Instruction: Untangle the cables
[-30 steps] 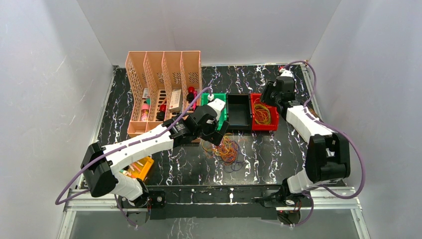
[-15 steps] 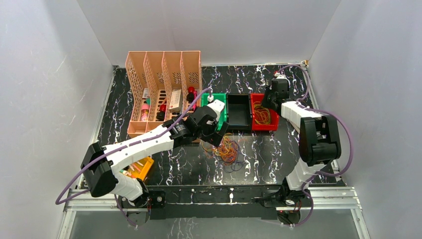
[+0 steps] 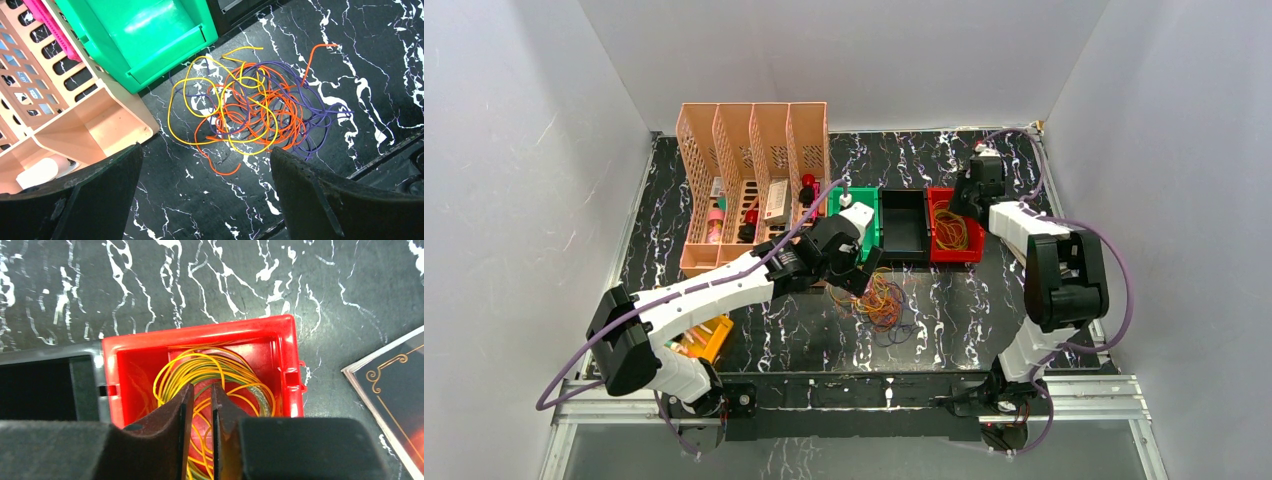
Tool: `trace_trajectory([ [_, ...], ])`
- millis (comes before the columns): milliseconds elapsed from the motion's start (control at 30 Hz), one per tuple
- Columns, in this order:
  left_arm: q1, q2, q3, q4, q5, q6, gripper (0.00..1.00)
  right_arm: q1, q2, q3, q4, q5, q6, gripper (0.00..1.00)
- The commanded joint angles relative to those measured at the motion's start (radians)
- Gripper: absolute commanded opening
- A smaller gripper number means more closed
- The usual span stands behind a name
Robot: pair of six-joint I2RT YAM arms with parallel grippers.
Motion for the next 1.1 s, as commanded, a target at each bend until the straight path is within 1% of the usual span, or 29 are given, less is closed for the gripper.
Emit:
trace_trajectory([
  [0, 0.007, -0.024, 0.006, -0.009, -0.041, -0.023, 0.98, -0.007, -0.118, 0.066, 0.003, -0.010, -0.006, 0.29],
  [200, 0.007, -0.015, 0.014, -0.002, -0.111, -0.095, 0.98, -0.008, -0.232, 0.048, -0.028, -0.015, 0.008, 0.37],
  [267, 0.007, -0.013, 0.027, -0.001, -0.094, -0.100, 0.98, -0.008, -0.271, 0.039, -0.040, -0.022, 0.012, 0.40],
  [333, 0.007, -0.016, 0.029, 0.011, -0.071, -0.096, 0.98, -0.007, -0.311, 0.024, -0.056, -0.020, 0.025, 0.46],
  [433, 0.007, -0.038, 0.002, 0.054, -0.058, -0.069, 0.98, -0.008, -0.365, 0.021, -0.124, -0.027, 0.061, 0.52],
  [533, 0.007, -0.083, -0.074, 0.127, -0.072, -0.062, 0.98, -0.008, -0.423, -0.004, -0.190, -0.069, 0.081, 0.54],
  [633, 0.007, -0.104, -0.102, 0.126, -0.082, -0.066, 0.98, -0.008, -0.498, -0.056, -0.236, -0.087, 0.094, 0.56],
  [767, 0.006, -0.128, -0.136, 0.143, -0.076, -0.094, 0.98, -0.008, -0.597, -0.133, -0.303, -0.015, 0.147, 0.58],
  [900, 0.006, -0.146, -0.182, 0.188, -0.023, -0.129, 0.98, -0.007, -0.672, -0.202, -0.383, -0.051, 0.150, 0.63],
  [1000, 0.006, -0.136, -0.200, 0.194, -0.027, -0.173, 0.98, -0.008, -0.726, -0.238, -0.441, -0.097, 0.146, 0.64],
  [1067, 0.007, -0.133, -0.211, 0.191, -0.040, -0.197, 0.98, -0.007, -0.764, -0.271, -0.447, -0.169, 0.123, 0.66],
])
